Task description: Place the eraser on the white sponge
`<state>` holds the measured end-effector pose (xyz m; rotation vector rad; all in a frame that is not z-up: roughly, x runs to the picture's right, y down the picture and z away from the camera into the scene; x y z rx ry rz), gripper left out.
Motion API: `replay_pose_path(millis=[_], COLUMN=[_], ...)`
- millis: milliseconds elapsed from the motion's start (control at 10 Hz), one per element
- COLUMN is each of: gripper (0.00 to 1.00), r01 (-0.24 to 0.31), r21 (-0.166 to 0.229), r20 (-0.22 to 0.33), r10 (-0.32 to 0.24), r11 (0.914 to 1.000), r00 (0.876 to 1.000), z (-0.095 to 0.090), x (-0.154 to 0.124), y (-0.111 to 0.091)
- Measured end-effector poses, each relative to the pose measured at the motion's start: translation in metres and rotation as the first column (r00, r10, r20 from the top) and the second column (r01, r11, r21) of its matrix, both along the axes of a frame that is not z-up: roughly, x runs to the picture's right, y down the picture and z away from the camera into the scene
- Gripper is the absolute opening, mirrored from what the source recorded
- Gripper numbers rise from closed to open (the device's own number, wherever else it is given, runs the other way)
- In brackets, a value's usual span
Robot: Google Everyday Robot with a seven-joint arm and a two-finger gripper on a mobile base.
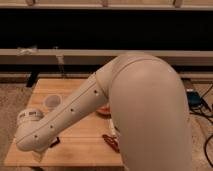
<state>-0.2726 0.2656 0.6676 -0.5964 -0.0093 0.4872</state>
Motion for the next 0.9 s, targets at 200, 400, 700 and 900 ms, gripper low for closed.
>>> replay_pose_path(millis=[200, 400, 700, 900], gripper=[0.8, 0.8, 0.8, 0.8], r01=[0.0, 0.0, 0.001, 0.055], r21=[0.0, 0.0, 0.0, 0.055], r20=[0.001, 0.001, 0.0, -0.043], r10=[0.0, 0.0, -0.001, -0.053], r11=[1.0, 1.0, 1.0, 0.997], r00=[1.0, 1.0, 1.0, 0.998], z=[-0.0002, -0.0002, 0.0, 0.0048], x=[-0.0001, -0.0002, -0.001, -0.0071], y=[0.0001, 0.0001, -0.0002, -0.0022])
